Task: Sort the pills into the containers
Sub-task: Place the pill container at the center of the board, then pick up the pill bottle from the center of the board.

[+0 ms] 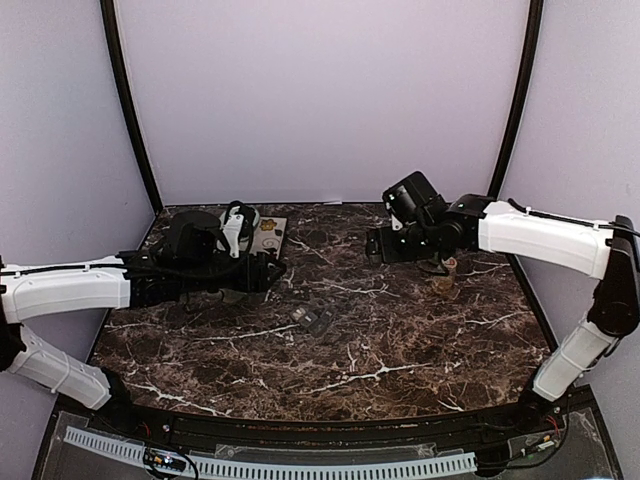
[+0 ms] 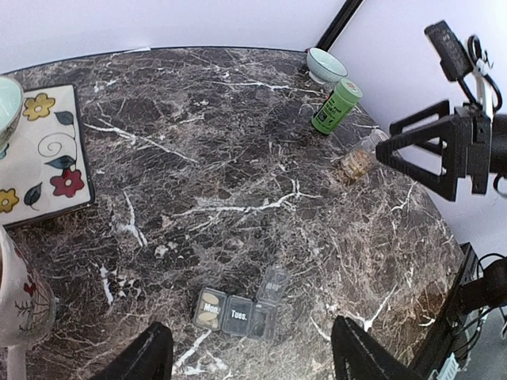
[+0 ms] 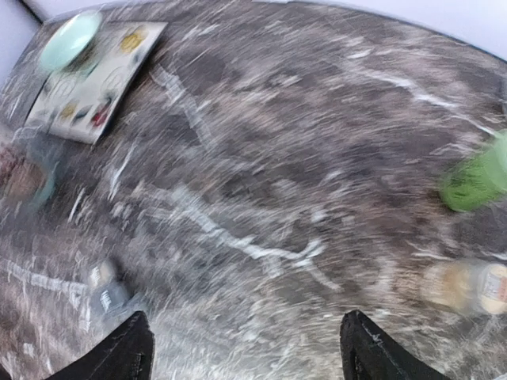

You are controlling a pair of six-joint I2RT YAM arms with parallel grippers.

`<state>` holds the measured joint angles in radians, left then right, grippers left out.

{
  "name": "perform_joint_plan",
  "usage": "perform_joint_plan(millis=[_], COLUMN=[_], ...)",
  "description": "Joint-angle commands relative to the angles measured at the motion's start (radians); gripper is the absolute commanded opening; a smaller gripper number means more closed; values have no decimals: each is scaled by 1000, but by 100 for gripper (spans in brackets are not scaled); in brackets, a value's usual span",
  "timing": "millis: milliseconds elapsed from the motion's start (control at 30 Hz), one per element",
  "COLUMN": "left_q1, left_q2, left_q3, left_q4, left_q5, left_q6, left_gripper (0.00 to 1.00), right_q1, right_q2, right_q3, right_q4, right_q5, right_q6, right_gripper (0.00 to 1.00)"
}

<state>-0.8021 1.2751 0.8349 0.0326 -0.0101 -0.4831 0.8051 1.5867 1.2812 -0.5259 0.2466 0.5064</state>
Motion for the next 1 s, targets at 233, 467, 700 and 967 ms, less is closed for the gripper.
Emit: perform_joint_plan(millis=[233,467,700,967], left_q1=[-30,-29,-29,-29], left_q2=[-28,-9,31,35], left_q3=[73,103,141,135], left_q4=[-4,-17,-62,-52], left_q5=[-58,-16,19,36], left_q6=[268,307,299,300], left_gripper=[74,81,83,83], right_q1=[-67,-182,-274,-323], right_q2=[-57,-29,125,83], right_q3=[117,182,344,245], right_q4=[-33,-118,-470,-509], right_q5=[516,455,333,199], right_q6=[-39,-42,8,66], right_gripper=[99,80,80,80])
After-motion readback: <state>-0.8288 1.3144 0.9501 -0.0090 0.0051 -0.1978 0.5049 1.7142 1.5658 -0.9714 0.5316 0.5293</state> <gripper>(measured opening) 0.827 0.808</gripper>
